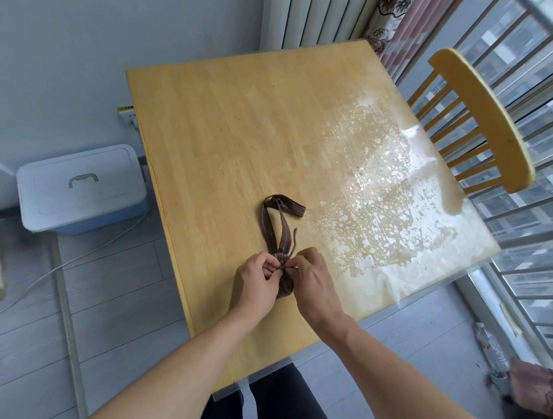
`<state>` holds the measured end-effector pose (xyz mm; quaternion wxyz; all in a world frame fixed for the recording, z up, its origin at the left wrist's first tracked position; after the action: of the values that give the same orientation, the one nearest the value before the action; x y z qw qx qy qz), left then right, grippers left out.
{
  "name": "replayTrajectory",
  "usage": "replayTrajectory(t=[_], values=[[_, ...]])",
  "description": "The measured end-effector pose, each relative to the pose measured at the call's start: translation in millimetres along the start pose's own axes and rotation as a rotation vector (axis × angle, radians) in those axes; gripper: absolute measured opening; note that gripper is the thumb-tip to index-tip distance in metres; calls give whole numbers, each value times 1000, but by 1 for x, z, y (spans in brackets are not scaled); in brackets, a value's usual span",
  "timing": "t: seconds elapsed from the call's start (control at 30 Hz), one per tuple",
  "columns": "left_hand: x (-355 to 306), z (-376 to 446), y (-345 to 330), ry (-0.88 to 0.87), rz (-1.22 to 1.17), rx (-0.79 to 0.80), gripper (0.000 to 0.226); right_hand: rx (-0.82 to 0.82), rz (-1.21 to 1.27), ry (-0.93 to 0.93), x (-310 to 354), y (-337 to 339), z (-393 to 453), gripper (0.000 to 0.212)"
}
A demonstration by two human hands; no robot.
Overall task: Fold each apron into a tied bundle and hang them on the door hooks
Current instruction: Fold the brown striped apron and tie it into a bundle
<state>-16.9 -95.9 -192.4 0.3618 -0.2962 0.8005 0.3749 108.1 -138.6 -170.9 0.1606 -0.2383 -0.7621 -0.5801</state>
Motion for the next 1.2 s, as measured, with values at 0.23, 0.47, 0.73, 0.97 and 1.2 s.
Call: replayTrajectory(t=[0.23, 0.47, 0.73, 0.97, 1.2], values=[[1, -2, -1, -26, -22, -15, 12, 112, -77, 72, -3, 9, 3, 33], [0, -4, -4, -31, 10, -40, 16, 80, 75, -117, 4, 10, 1, 18], [3, -7, -2, -118, 75, -88, 19, 338, 76, -90, -2, 8, 9, 20], [15, -10, -3, -303, 185, -80, 11, 525, 524, -309, -10, 22, 19, 15], [8, -11, -6, -250, 172, -54, 26, 473, 732, -376, -19, 9, 21, 20]])
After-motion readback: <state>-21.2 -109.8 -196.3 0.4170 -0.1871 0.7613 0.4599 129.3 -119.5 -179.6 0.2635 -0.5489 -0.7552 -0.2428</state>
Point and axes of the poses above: each hand's wrist, its own z-axis towards the middle knuckle, its own y-axis out of the back of the hand, x = y × z, the point moved 2 cm from there along z, towards the middle knuckle, and after that the axes turned 14 degrees about x, right-handed, at the moved point
